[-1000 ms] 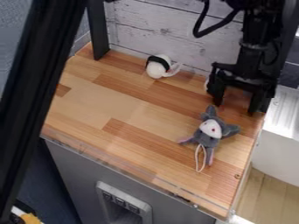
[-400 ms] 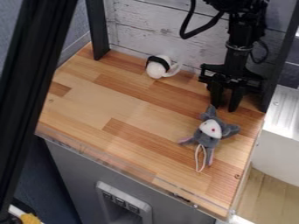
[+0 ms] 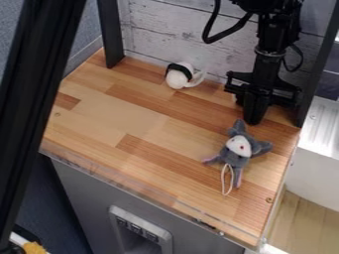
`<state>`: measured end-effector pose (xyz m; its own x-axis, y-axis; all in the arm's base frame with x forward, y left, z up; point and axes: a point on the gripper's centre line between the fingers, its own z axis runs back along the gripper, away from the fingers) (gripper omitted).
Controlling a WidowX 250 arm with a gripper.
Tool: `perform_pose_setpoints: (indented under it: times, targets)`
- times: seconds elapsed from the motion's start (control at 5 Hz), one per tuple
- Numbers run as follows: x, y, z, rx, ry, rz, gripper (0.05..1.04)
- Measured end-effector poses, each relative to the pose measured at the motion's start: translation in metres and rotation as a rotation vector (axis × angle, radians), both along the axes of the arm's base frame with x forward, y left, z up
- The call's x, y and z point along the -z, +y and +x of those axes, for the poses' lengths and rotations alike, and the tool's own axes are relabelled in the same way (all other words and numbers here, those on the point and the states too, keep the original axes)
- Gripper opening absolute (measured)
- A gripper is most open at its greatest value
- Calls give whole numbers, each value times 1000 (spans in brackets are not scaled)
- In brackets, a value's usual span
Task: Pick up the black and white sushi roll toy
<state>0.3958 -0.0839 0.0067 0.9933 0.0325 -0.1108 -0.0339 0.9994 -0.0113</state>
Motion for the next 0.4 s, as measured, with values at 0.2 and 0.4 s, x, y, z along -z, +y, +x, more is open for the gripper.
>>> perform_pose_setpoints:
  times: [0.2, 0.4]
  targets:
    - [-1, 0, 0, 22, -2, -1, 56]
    - [-1, 1, -2, 35, 10, 1, 56]
